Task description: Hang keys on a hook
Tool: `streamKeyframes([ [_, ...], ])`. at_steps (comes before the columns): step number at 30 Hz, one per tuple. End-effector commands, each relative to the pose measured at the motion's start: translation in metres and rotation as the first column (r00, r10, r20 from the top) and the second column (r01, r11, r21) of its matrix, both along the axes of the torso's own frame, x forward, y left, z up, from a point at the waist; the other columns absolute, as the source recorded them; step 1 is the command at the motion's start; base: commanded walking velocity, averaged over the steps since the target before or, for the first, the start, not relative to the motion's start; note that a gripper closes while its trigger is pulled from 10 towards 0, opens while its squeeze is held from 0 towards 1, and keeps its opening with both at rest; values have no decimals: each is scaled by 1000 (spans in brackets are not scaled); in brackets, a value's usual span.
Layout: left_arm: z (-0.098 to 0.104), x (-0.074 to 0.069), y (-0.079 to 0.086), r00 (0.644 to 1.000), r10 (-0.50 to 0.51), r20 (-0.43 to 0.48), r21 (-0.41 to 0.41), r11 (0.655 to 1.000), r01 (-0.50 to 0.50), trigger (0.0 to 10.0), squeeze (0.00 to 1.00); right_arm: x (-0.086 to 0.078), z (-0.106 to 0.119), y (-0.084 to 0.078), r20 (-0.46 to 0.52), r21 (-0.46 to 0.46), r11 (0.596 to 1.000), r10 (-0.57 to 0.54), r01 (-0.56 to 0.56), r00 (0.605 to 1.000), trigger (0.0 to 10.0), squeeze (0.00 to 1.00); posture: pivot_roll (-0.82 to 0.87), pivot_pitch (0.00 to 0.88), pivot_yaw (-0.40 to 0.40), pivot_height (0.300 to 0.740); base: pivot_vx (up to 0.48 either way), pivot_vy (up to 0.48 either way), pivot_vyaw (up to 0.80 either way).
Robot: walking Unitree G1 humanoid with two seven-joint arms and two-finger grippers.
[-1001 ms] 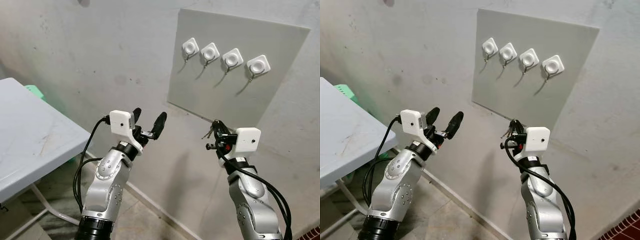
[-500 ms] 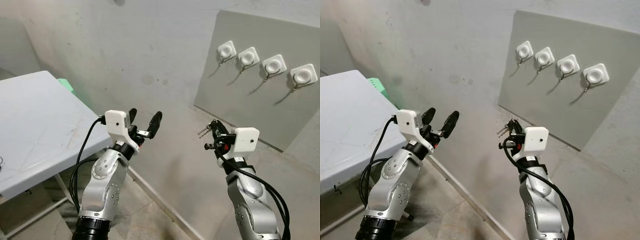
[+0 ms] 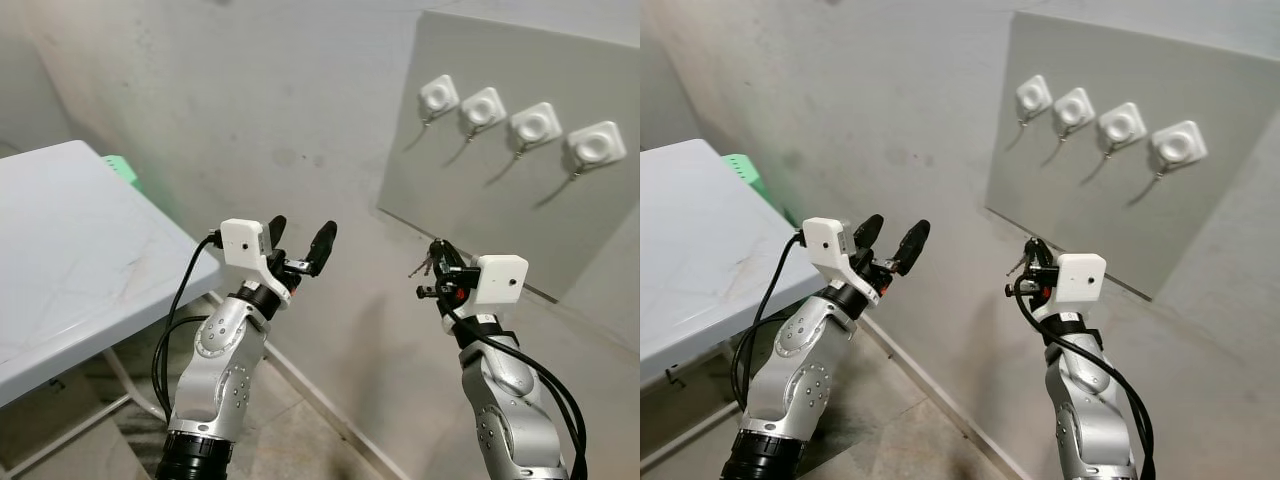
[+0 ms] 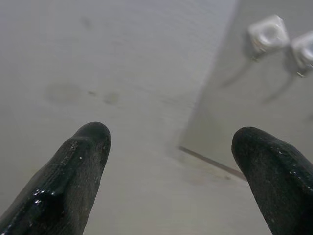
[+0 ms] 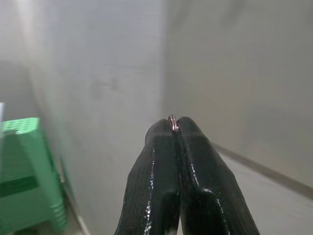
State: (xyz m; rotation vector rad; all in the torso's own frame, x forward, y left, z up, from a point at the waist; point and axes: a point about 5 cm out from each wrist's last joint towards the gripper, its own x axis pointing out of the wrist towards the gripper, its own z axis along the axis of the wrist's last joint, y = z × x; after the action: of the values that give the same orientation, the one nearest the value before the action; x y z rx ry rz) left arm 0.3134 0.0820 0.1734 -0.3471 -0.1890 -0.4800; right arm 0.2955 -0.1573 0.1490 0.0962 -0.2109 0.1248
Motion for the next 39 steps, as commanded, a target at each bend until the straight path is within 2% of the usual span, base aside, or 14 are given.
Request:
streamKeyframes([
  [1,5,2,4,1000,21,18,20,1000,-22,10000,0,0,7,2,27,-5,1000,4,-4,1000,10000,0,-9,0,-59,740,0,0,0],
  [12,6,4,3,1000,27,13,35,999,-27,10000,0,2,8,2,31,-2,1000,-2,3,1000,10000,0,-7,0,-67,740,0,0,0],
  [19,18,0,-21,990,-111,82,97,990,103,10000,0,7,17,-1,65,2,999,-35,35,997,10000,0,-6,0,-71,740,0,0,0],
  [21,19,-1,-26,988,-136,78,88,988,129,10000,0,8,19,-2,76,2,999,-41,41,996,10000,0,-8,0,-68,740,0,0,0],
  [28,24,-10,-50,956,-277,98,118,957,265,10000,0,9,31,-8,144,-4,994,-109,111,983,10000,0,-21,14,-53,740,0,0,0],
  [32,27,-13,-57,942,-319,105,120,944,307,10000,0,6,35,-13,166,28,990,-143,141,976,10000,0,-30,20,-41,740,0,0,0],
  [39,39,-16,-63,920,-367,139,133,927,350,10000,0,7,54,-7,260,76,992,-121,105,958,10000,0,-37,25,-23,740,0,0,0],
])
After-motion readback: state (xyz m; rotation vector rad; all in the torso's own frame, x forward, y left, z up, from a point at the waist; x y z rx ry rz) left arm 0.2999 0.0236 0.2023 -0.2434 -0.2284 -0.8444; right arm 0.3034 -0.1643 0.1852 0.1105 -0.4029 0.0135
